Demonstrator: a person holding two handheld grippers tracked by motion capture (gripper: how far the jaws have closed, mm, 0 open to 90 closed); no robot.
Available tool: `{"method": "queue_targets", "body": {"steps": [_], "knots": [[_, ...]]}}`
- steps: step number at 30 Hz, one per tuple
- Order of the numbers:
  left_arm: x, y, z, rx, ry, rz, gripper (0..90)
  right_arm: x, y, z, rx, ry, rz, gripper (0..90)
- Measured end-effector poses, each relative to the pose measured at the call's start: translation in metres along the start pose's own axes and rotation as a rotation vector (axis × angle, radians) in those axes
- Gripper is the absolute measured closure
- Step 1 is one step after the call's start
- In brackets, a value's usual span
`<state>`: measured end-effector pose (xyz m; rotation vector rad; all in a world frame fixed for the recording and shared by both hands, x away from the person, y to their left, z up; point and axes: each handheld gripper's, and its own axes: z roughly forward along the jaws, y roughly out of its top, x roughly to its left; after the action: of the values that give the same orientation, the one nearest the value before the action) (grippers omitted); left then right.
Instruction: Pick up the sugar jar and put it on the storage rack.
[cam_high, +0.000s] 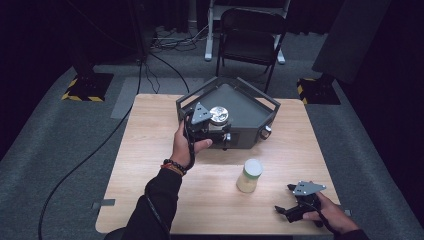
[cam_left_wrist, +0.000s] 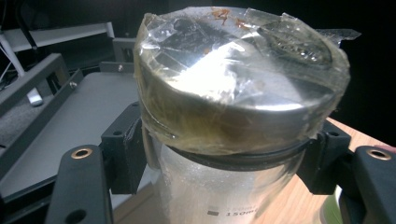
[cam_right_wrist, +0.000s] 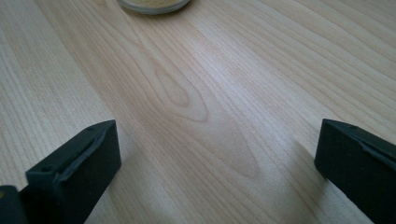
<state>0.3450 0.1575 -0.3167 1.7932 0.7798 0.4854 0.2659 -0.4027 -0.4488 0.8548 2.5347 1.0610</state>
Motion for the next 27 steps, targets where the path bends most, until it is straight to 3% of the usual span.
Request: {"method": "queue_targets", "body": {"steps": [12, 27], "knots": [[0.007, 0.017, 0.015, -0.004, 0.031, 0.009, 29.9, 0.0, 0.0, 0.0, 0.0, 0.001, 0.0, 0.0], [0.017, 0.028, 0.035, -0.007, 0.056, -0.009, 30.0, 0.0, 0.0, 0.0, 0.0, 0.0, 0.0, 0.0]]}}
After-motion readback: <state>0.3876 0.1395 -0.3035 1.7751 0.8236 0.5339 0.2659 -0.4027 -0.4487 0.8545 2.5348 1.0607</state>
